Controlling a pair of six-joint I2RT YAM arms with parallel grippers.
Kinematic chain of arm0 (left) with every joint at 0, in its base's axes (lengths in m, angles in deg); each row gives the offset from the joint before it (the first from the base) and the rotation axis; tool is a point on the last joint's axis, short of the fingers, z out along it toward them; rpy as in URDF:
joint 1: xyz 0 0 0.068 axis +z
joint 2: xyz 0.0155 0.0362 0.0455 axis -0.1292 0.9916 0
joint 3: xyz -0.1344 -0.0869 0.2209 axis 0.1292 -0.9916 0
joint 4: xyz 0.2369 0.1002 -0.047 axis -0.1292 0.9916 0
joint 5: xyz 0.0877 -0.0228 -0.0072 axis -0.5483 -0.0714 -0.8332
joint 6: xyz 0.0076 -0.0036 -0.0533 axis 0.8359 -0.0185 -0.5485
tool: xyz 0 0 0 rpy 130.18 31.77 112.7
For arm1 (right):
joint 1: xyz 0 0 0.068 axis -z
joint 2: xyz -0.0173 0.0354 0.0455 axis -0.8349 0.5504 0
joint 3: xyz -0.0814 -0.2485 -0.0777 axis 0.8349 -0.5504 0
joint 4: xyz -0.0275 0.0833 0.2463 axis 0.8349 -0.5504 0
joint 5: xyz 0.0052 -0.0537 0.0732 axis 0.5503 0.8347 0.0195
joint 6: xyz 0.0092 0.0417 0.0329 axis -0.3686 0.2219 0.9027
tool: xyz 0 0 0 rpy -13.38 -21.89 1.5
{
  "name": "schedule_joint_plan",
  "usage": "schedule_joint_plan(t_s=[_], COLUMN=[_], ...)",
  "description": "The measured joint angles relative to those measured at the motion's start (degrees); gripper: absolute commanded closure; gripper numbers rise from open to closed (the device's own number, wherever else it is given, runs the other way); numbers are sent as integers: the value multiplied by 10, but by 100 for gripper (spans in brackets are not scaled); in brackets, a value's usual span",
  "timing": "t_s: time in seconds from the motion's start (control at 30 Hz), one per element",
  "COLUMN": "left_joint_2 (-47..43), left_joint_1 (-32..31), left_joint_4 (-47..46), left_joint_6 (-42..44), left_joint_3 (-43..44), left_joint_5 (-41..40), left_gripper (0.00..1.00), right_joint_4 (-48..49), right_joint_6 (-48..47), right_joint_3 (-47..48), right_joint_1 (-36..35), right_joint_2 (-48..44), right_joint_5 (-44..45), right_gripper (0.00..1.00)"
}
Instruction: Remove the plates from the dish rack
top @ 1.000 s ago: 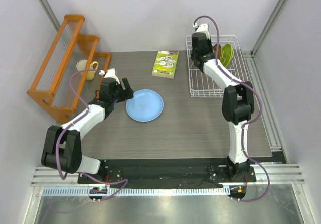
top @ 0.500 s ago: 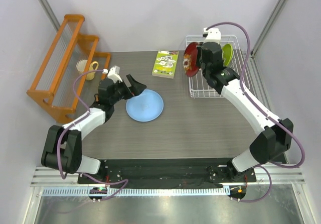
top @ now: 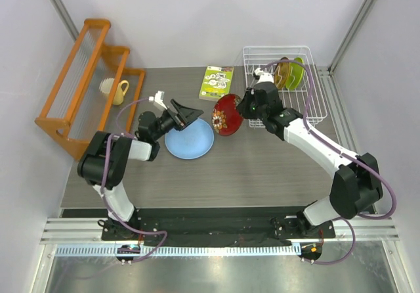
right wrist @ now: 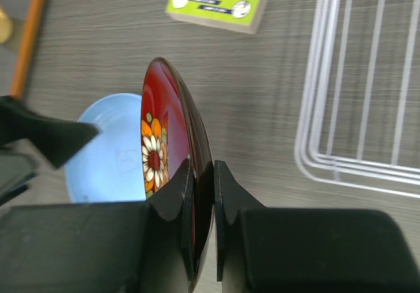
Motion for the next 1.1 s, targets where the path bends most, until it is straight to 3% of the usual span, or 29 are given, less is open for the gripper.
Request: schedule_joint_plan(t_s=[0.23, 0.37, 0.47, 0.6, 0.67, 0.7, 0.9, 0.97, 1.0, 1.1], left_joint_2=[102, 119, 119, 119, 119, 119, 115, 113, 110, 87], left_joint_1=[-8, -15, -22, -29, -30, -31, -25, -24, -24, -25], left_joint_4=[-86, -95, -105, -119, -132, -135, -156, -154, -152, -132], left_joint_6=[-90, -107, -115, -121, -124, -121, -145, -145, -144, -112], left_joint_3=[0, 0, 4, 13, 16, 17, 19, 19, 19, 19], left_joint_5=[12, 12, 13, 19, 24, 25, 32, 32, 32, 31], left_gripper=[9, 19, 35, 78, 90, 100, 100, 100, 100, 100], right_joint_4=[56, 87, 100, 104, 104, 104, 113, 113, 113, 113], right_joint_6=[50, 69, 79, 84, 83, 85, 100, 101, 101, 96], right_joint_3=[-33, -45, -55, -64, -68, -70, -70, -70, -70, -68], right_joint_1=[-20, -31, -37, -37, -37, -36, -29, -29, -29, -31], right_joint_2=[-21, -24, -24, -24, -24, -24, -24, -24, -24, -23], right_joint_5=[-37, -46, -49, -57, -54, -52, -56, -56, -56, -56], right_gripper=[99, 99, 99, 99, 99, 99, 91, 76, 48, 32])
